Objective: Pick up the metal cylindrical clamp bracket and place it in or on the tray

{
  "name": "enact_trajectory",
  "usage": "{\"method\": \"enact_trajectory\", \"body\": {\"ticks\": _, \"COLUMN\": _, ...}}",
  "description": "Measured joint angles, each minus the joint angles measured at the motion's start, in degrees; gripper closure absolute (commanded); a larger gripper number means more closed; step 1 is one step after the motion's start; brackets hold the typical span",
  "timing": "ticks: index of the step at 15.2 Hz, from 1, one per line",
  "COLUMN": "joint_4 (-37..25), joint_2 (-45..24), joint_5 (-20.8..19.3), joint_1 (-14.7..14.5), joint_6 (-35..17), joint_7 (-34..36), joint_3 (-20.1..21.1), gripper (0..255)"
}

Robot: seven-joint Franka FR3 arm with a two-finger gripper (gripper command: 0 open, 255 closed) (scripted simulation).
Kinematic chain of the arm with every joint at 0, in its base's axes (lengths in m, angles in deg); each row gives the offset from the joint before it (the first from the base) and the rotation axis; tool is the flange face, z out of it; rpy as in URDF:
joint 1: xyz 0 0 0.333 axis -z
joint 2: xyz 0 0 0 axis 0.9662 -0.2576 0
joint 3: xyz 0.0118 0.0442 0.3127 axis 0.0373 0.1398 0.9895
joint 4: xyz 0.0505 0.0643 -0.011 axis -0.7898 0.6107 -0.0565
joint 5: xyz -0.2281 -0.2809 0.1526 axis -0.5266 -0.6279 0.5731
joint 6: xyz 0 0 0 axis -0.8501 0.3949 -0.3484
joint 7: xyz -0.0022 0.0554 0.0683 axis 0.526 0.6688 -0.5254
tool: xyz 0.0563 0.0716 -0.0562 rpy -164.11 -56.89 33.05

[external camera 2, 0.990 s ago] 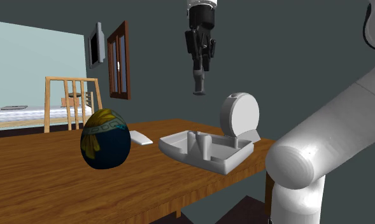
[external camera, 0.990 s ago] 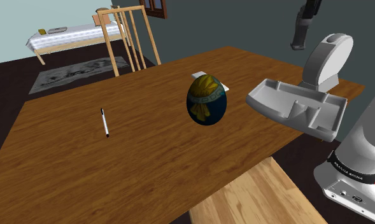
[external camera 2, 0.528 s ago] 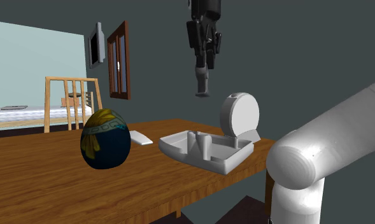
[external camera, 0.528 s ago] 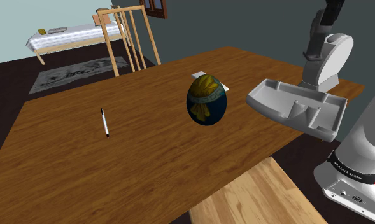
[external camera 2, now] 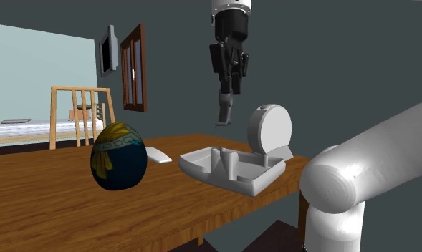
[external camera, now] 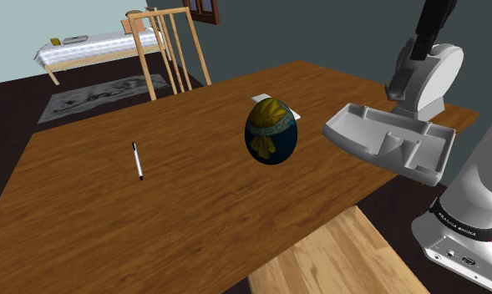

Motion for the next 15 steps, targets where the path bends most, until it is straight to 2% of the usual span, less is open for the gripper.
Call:
{"method": "enact_trajectory", "body": {"ticks": 9, "joint_4": 9.16, "joint_2": 0.47, "joint_5": 0.86, "joint_1": -0.10, "joint_6": -5.25, "joint_7": -0.29, "joint_3": 0.36, "gripper": 255}}
{"method": "enact_trajectory", "body": {"ticks": 15, "joint_4": 9.82, "joint_2": 0.54, "joint_5": 0.81, "joint_1": -0.11, "joint_6": -5.63, "joint_7": -0.36, "joint_3": 0.28, "gripper": 255}}
